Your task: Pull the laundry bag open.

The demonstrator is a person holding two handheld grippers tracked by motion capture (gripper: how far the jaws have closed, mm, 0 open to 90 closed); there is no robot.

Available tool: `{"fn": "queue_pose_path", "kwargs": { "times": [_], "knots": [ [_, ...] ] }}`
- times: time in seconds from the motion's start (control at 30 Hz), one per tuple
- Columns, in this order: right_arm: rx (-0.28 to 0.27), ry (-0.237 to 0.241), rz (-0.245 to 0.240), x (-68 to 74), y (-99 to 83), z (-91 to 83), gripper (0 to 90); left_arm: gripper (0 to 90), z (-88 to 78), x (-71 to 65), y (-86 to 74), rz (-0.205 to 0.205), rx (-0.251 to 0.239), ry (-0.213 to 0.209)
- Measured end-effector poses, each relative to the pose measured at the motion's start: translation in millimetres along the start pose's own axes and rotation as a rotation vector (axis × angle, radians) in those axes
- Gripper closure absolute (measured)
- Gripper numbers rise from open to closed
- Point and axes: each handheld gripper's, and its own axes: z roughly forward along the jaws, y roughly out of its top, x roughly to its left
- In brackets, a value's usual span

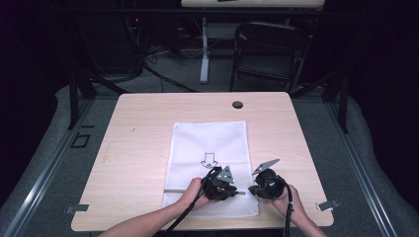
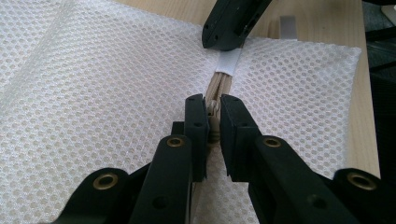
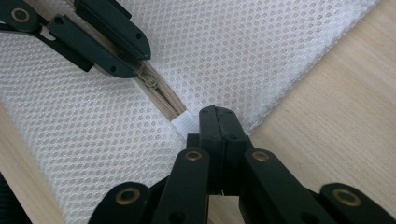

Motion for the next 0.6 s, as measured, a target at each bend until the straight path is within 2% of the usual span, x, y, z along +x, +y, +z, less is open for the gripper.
{"fn": "queue_pose_path", "kwargs": {
  "times": [0.13,0.27,0.3,0.4,0.43,0.5,0.6],
  "knots": [
    [-0.005,0.019,-0.001,-1.4,-0.5,0.1,90.0,81.8,-0.3,0.4,-0.1,0.0,0.003,-0.002],
    [-0.007,0.006,-0.021,-0.8,-0.9,0.0,90.0,81.8,-1.0,1.4,-1.5,-0.006,0.0,-0.004],
    [-0.003,0.008,-0.03,-1.1,-0.5,-0.1,90.0,81.8,-1.8,1.0,-0.6,-0.001,0.022,0.008],
    [-0.009,0.009,-0.026,0.1,-0.3,0.4,90.0,81.8,-1.0,1.9,-1.5,-0.012,0.003,-0.005],
    [-0.007,0.009,-0.026,0.0,-0.4,0.2,90.0,81.8,-1.9,1.1,-0.8,-0.006,0.019,0.007],
    [-0.007,0.01,-0.024,-0.2,-0.2,0.3,90.0,81.8,-1.5,1.1,-1.1,-0.006,0.005,-0.002],
    [-0.006,0.005,-0.028,-1.0,-0.7,0.0,90.0,81.8,-3.7,1.4,-1.4,-0.005,0.009,0.001]
  ]
}}
